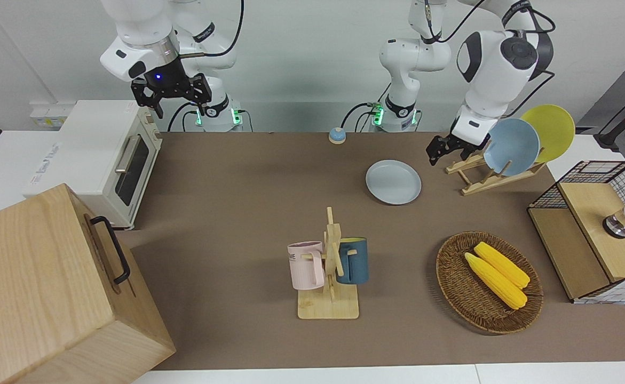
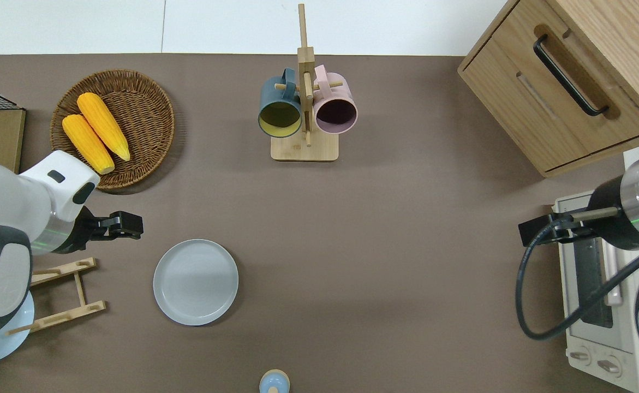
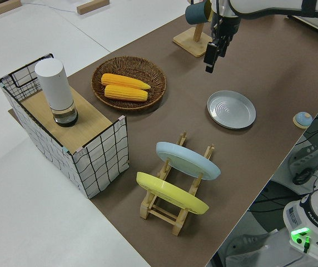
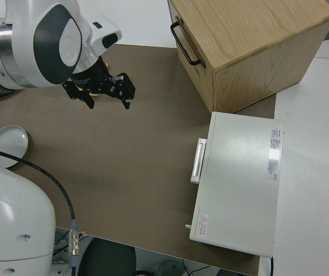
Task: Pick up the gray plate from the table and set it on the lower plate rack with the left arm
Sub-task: 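Move the left gripper to the rim of the gray plate, then close the left gripper on the gray plate's rim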
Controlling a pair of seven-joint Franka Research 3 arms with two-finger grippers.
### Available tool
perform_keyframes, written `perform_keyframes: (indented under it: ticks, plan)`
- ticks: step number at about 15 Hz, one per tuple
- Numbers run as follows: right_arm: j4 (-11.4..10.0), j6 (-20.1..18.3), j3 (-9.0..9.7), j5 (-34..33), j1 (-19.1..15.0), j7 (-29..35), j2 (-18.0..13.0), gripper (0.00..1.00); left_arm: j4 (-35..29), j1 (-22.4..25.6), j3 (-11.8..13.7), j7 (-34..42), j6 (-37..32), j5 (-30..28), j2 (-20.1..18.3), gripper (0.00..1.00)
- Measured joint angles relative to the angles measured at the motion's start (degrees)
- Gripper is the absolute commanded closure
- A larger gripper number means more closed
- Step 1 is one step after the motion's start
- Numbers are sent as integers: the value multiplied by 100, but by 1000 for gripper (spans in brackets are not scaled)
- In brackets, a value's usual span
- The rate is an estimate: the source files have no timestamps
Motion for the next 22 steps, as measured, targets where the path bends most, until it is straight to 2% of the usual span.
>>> perform_keyframes:
  ticks: [7,13,22]
  plan:
    - [0,0,0,0,0,0,0,11,-654,0,0,-2,244,-1,271,9]
    - [0,0,0,0,0,0,0,13,-1035,0,0,-2,509,-14,698,13]
    - [0,0,0,0,0,0,0,11,-1250,-7,-29,-2,509,-62,1137,15]
